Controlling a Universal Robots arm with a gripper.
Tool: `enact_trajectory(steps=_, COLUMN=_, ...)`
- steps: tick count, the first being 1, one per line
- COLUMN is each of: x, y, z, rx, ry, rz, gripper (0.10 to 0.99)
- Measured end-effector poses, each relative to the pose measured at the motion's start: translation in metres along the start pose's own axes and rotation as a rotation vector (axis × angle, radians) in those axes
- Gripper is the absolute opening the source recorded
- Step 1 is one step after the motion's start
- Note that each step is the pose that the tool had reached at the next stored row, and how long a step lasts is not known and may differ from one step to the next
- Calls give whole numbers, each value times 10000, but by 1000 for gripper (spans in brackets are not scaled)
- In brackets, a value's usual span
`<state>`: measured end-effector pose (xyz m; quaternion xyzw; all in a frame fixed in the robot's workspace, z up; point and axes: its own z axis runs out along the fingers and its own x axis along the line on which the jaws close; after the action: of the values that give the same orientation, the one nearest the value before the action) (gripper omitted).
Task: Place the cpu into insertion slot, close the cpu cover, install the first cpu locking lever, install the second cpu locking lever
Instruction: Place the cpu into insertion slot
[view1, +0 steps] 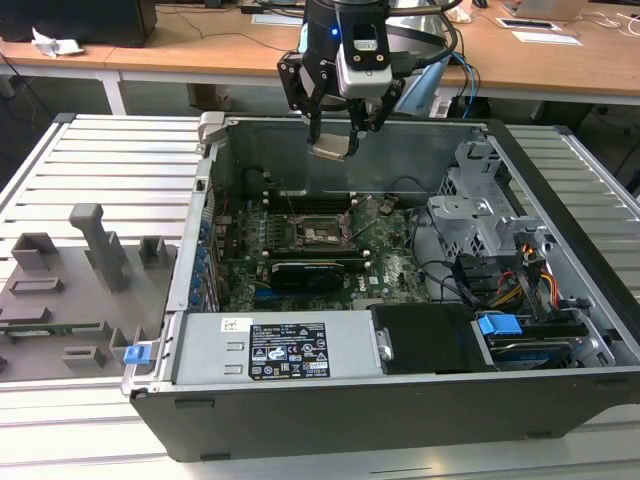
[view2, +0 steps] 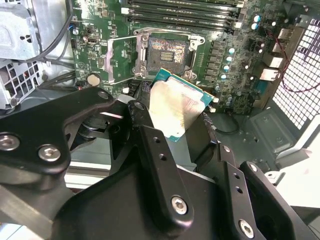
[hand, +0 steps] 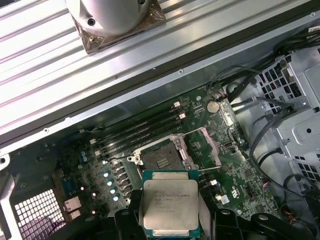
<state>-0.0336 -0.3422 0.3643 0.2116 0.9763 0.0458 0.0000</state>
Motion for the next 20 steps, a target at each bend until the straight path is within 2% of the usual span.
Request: enact_trajectory(steps=20, x=2, y=-1, z=0, rx=-9, ry=-41, rz=457, gripper=529)
